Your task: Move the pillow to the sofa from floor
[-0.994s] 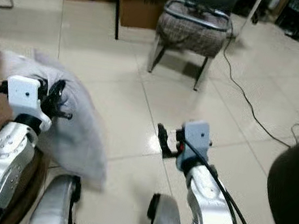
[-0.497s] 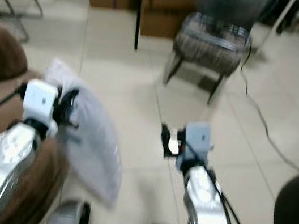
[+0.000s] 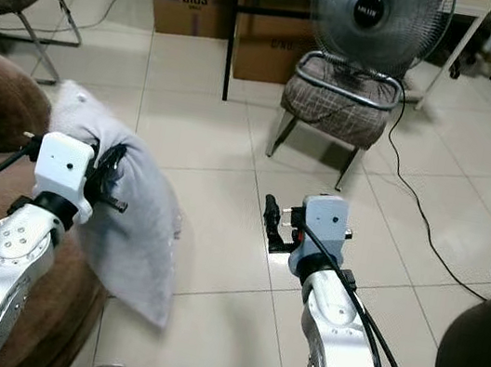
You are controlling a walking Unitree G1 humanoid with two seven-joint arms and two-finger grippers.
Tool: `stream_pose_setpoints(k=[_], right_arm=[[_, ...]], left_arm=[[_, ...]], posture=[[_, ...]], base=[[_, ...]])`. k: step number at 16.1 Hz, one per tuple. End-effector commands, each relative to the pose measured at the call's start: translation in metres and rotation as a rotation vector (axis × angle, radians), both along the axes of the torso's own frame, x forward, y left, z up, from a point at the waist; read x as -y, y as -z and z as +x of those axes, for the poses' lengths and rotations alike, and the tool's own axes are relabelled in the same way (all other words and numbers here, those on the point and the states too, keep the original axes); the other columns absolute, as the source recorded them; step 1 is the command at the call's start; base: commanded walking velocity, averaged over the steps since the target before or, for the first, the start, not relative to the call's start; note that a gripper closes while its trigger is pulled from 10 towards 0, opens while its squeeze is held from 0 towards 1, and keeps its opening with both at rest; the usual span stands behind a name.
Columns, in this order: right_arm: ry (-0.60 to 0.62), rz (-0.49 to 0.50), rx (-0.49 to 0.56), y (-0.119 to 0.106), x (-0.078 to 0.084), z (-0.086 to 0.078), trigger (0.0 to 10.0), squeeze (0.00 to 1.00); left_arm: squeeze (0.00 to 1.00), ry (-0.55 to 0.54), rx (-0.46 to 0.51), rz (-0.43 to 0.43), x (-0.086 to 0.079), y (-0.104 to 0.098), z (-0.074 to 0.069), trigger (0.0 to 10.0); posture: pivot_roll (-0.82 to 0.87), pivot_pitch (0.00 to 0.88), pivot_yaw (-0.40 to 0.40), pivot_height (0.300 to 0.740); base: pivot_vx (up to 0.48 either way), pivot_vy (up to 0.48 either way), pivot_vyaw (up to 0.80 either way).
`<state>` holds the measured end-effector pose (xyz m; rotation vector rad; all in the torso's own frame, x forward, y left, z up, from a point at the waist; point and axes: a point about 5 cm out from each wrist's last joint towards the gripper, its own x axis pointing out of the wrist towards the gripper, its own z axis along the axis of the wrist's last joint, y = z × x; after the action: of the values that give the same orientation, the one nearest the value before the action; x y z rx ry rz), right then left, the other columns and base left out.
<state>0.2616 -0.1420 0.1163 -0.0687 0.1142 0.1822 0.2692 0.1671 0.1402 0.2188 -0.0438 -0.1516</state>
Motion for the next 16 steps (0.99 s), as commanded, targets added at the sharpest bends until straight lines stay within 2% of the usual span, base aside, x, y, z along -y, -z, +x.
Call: stream_pose_setpoints(k=[1, 9, 16], right_arm=[[0.001, 0.014, -0.004, -0.0015, 0.0013, -0.0008, 10.0, 0.00], [-0.025, 0.017, 0.026, -0.0038, -0.0021, -0.0006, 10.0, 0.00], [-0.040, 0.027, 0.027, -0.0029, -0.0053, 0.0012, 10.0, 0.00]], left_arm=[[0.00, 0.014, 0.067, -0.005, 0.0011, -0.0137, -0.0011, 10.0], [0.00, 0.045, 0.102, -0.008, 0.0031, -0.0230, 0.0045, 10.0], [0.00, 0.041, 0.102, 0.003, 0.0003, -0.0233, 0.0049, 10.0]], posture=[[0.02, 0.000, 0.001, 0.740], [0.02, 0.000, 0.013, 0.740], [0.04, 0.000, 0.004, 0.740]], base=[[0.000, 0.000, 0.00], [0.000, 0.000, 0.00], [0.000, 0.272, 0.00]])
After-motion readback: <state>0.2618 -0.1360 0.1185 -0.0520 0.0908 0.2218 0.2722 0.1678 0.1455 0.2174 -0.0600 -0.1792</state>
